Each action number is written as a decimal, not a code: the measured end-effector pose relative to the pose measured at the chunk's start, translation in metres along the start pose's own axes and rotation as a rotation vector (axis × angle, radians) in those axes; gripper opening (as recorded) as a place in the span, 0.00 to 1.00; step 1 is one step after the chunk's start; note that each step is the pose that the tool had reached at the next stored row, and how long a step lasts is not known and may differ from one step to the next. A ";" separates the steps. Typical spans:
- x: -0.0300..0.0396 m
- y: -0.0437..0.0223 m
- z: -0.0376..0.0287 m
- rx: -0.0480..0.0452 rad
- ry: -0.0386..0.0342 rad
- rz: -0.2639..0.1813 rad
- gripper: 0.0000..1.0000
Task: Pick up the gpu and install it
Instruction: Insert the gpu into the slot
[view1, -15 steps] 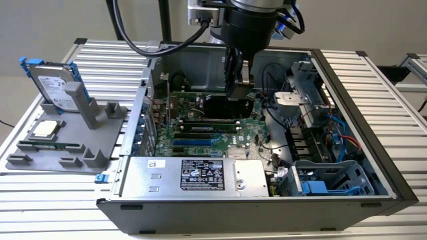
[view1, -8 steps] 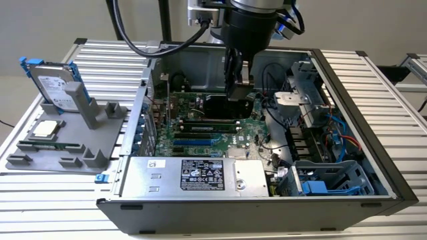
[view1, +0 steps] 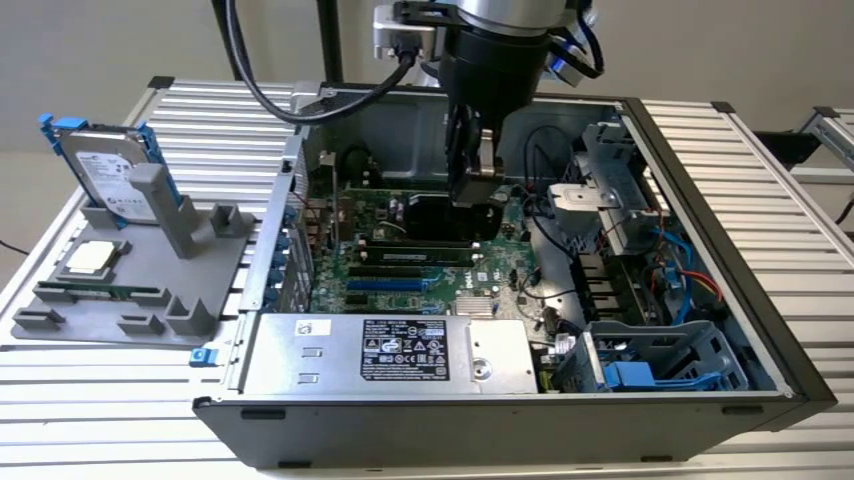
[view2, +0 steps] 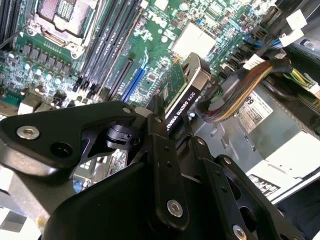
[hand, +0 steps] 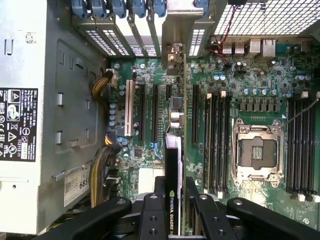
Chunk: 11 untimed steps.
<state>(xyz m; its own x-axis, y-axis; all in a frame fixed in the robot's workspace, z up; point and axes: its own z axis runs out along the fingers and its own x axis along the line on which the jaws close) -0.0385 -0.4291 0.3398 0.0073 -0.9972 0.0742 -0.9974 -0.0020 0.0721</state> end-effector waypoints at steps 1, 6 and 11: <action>0.0000 0.0003 0.0012 -0.0001 -0.0003 0.001 0.00; -0.0001 0.0014 0.0069 -0.0008 -0.0084 0.010 0.00; -0.0004 0.0022 0.0128 -0.0021 -0.0230 0.027 0.00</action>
<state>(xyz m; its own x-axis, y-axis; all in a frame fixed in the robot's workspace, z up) -0.0416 -0.4297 0.3272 -0.0214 -0.9984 0.0532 -0.9970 0.0253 0.0725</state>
